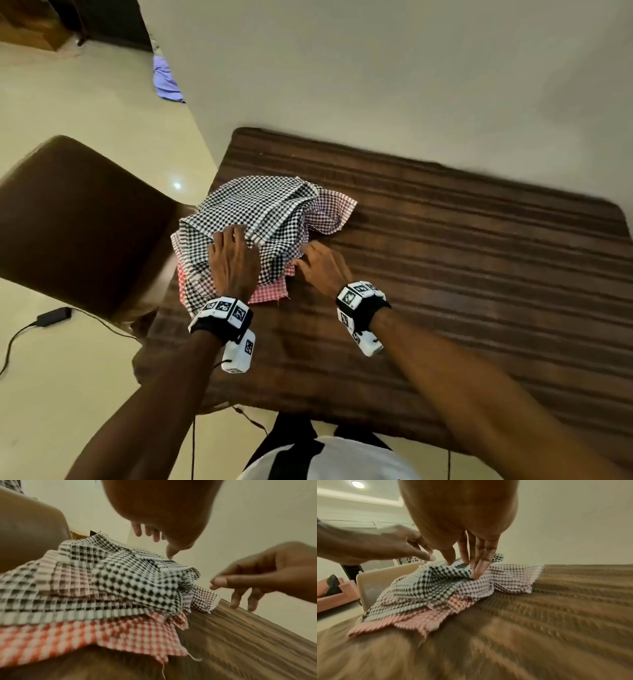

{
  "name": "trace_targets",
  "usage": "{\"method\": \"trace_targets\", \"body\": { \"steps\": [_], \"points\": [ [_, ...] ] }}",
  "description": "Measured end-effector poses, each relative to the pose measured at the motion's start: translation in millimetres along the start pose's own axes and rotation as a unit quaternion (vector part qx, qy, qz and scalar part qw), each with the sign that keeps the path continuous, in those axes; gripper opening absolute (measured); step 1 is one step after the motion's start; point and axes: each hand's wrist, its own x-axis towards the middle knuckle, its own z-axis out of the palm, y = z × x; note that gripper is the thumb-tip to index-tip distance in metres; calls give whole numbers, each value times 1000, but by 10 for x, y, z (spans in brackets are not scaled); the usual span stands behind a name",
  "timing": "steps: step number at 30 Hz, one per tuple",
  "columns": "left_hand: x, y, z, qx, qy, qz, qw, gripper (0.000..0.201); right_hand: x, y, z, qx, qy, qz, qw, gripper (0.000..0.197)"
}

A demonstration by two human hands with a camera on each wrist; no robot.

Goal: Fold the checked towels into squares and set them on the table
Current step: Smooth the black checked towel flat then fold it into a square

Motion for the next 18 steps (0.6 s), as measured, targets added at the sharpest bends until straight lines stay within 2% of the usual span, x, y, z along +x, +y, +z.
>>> {"method": "trace_targets", "body": {
  "steps": [2,4,7,10,13,18],
  "points": [
    [125,-89,-11,39,-46,-24,998,42,253,-129,-5,-1,16,-9,1000,29],
    [201,-187,15,67,-75,-11,995,33,501,-280,-12,-12,22,-26,999,29],
    [274,-279,-1,86,-61,32,994,16,772,-417,50,-21,13,-38,999,38],
    [350,-290,-52,41,28,57,997,9,964,-518,100,-10,27,-61,998,48],
    [420,-212,-176,-70,121,52,989,10,1118,-569,81,14,68,-58,996,37],
    [681,-234,-368,-185,244,-67,950,8,1313,-214,-148,78,120,51,988,30]
  ]
}}
